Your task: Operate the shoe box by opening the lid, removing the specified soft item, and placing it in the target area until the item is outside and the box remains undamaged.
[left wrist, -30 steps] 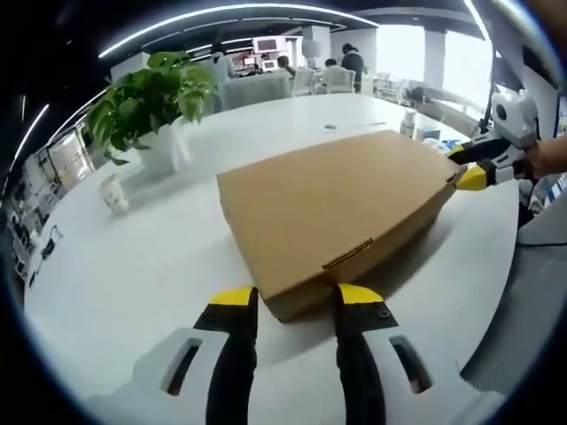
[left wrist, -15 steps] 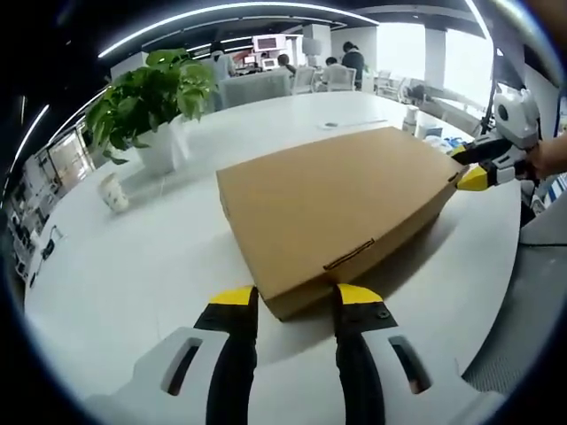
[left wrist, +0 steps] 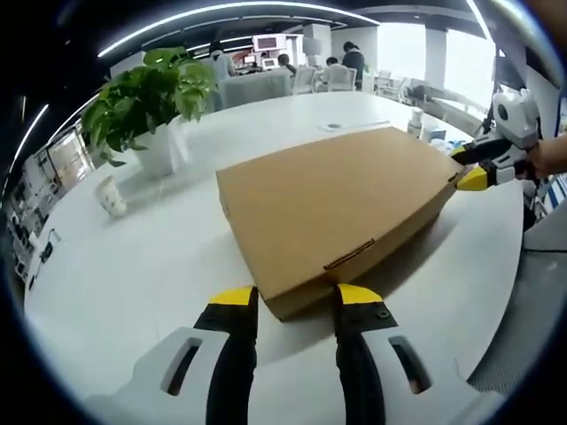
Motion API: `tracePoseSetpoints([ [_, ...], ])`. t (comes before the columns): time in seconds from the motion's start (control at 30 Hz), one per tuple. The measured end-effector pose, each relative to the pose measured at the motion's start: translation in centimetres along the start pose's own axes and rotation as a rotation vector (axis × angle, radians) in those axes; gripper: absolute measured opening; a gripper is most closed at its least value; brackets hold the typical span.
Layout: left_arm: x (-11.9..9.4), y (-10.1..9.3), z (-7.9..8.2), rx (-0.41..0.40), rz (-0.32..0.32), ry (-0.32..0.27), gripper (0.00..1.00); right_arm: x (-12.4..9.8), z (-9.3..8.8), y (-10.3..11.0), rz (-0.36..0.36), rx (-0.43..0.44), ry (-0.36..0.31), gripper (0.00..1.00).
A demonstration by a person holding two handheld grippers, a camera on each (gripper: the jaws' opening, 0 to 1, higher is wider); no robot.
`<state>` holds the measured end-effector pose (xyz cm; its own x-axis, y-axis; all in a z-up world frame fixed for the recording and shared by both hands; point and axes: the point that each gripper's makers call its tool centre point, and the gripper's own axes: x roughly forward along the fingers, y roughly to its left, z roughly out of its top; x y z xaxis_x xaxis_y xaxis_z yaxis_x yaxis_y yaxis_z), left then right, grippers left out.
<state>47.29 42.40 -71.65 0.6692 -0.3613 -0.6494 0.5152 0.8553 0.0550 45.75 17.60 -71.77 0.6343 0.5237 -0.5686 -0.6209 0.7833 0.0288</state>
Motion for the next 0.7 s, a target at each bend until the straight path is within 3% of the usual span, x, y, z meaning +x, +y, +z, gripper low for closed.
tracePoseSetpoints([
  [0.7, 2.0, 0.7, 1.6, 0.003, -0.006, 0.009, 0.33, 1.2, 0.9, -2.0, -0.007, -0.021, 0.026, 0.34],
])
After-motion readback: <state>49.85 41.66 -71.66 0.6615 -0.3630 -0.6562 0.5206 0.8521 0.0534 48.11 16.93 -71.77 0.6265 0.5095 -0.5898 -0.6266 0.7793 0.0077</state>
